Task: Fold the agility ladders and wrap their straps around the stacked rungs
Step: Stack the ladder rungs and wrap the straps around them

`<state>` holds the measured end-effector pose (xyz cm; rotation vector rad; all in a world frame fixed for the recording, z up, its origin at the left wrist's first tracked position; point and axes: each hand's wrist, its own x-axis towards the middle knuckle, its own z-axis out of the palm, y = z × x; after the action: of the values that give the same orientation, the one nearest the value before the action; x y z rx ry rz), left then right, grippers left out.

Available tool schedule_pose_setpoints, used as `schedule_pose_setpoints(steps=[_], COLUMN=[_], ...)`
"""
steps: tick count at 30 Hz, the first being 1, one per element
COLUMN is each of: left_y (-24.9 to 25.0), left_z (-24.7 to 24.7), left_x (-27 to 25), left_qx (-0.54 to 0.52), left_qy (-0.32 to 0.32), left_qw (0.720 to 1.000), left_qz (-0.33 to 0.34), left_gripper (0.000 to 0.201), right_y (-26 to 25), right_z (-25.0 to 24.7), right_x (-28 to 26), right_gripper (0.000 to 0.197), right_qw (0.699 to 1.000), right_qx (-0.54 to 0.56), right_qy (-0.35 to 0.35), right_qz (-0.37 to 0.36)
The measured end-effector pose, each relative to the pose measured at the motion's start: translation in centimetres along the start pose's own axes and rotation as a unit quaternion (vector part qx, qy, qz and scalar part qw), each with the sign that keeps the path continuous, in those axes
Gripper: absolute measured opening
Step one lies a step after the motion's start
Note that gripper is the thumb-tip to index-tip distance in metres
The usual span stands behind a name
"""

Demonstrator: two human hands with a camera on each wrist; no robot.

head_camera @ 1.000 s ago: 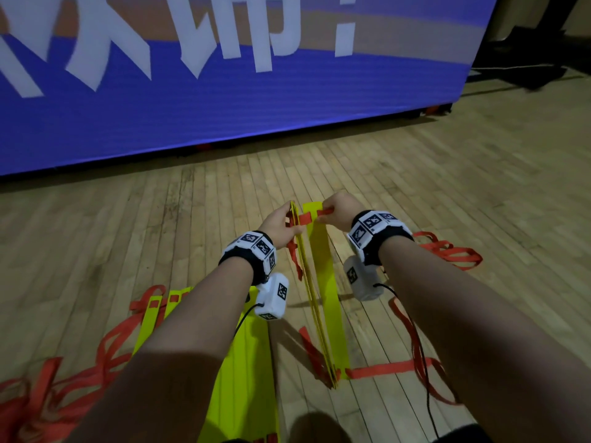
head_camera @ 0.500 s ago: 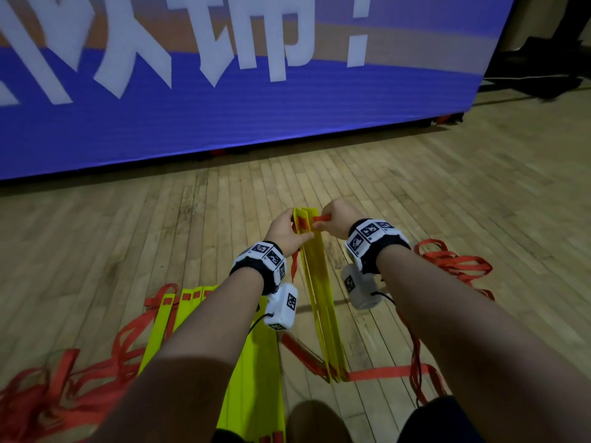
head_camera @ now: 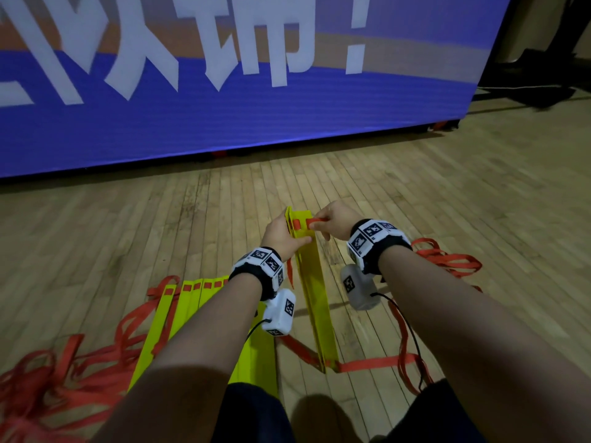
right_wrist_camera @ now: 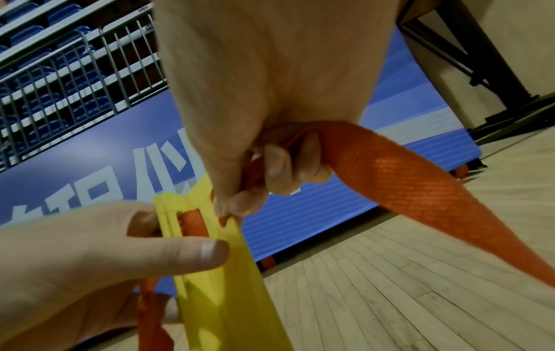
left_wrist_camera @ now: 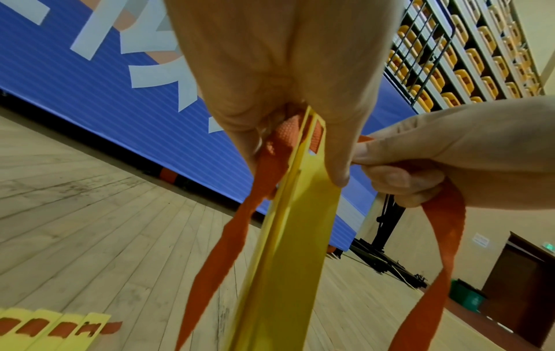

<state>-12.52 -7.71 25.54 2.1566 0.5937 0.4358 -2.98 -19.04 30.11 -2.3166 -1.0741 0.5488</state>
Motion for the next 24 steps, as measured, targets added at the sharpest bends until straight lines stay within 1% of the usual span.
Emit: schedule_pose_setpoints(steps=[3, 6, 9, 13, 16, 18, 19, 24], left_y=[-0.3, -0.1, -0.3, -0.7, -0.3, -0.1, 0.0, 0.3], left_z=[-0.1, -0.2, -0.1, 0.1, -0.3, -0.3, -0.2, 0.6], left_x=[-0.3, -0.8, -1.3, -1.7, -2.2, -2.4, -2.6, -2.5], left_qx=[-0.017, -0.056, -0.086, -0.107, -0.123, -0.165, -0.179, -0.178], left_qy=[-0.003, -0.014, -0.036, -0.060, -0.118, -0.157, -0.164, -0.149], left_qw=[1.000, 0.998, 0.995, 0.992, 0.985, 0.973, 0.969, 0.972], left_qz=[-0.014, -0.016, -0.021, -0.032, -0.028, -0.036, -0.038, -0.034], left_gripper=[0.036, 0.046, 0.047, 0.030, 0.017, 0.018, 0.020, 0.021], right_y=[0.4, 0.9, 1.0, 1.1, 1.3, 1.5, 1.6, 2.1], right_z=[0.4, 0.7, 0.9, 1.5, 2.1, 2.4, 2.4, 1.6], right_x=[-0.5, -1.0, -1.1, -1.0, -0.8, -0.8, -0.8, -1.3], right_gripper=[0.035, 0.036, 0.036, 0.033, 0.016, 0.013, 0.013, 0.014], right_qw=[0.999, 0.998, 0.998, 0.997, 0.994, 0.991, 0.990, 0.992], right_qx=[0.022, 0.058, 0.057, 0.059, 0.091, 0.106, 0.111, 0.109], right_qy=[0.019, 0.020, 0.022, 0.037, 0.066, 0.081, 0.083, 0.061], right_qz=[-0.014, -0.024, -0.035, -0.027, -0.018, -0.017, -0.018, -0.021])
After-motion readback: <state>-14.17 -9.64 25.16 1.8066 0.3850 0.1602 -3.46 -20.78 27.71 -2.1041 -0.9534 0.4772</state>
